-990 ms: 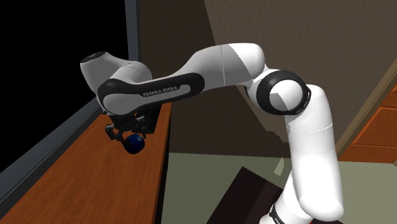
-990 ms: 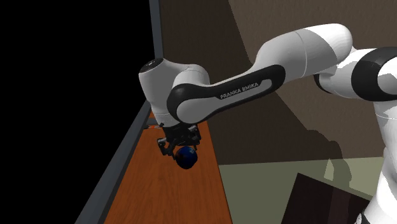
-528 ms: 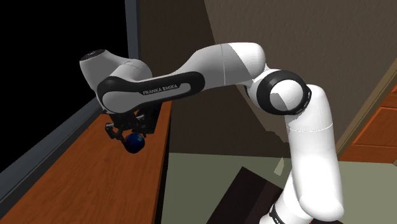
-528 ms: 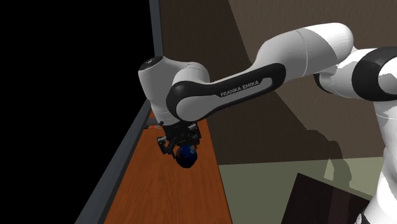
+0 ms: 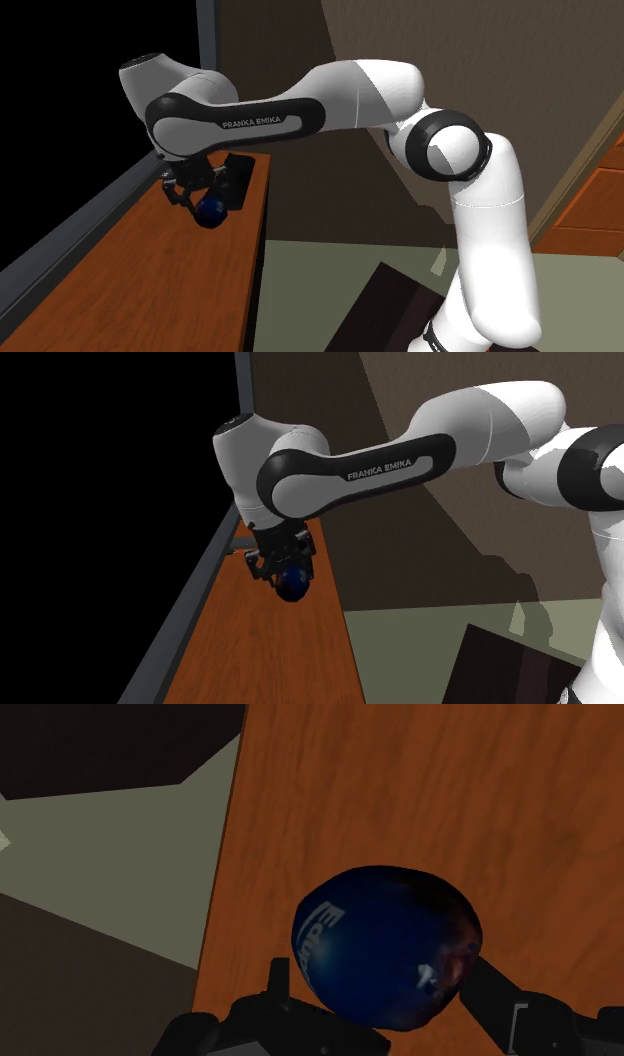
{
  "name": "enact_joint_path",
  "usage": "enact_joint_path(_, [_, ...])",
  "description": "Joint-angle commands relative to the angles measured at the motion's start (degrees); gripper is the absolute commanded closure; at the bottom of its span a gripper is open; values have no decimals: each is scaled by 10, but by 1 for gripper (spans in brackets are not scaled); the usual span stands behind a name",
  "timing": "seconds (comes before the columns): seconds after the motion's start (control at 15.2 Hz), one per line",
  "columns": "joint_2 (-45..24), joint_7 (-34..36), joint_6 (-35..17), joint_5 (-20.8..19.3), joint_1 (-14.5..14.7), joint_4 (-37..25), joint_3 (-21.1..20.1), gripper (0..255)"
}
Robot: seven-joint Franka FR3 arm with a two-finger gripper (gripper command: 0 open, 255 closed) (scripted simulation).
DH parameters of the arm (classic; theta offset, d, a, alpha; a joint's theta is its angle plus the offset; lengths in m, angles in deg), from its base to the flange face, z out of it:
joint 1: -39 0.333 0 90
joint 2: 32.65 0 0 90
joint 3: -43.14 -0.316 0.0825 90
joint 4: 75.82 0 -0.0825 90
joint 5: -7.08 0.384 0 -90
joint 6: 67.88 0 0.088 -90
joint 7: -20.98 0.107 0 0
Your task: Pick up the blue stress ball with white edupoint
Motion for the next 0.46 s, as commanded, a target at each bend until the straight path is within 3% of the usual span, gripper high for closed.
enact_joint_path(0.0, [1, -4, 16, 1, 2, -15, 0, 255])
enact_joint_path(0.4, [-2, -12, 48, 0, 9, -52, 0, 255])
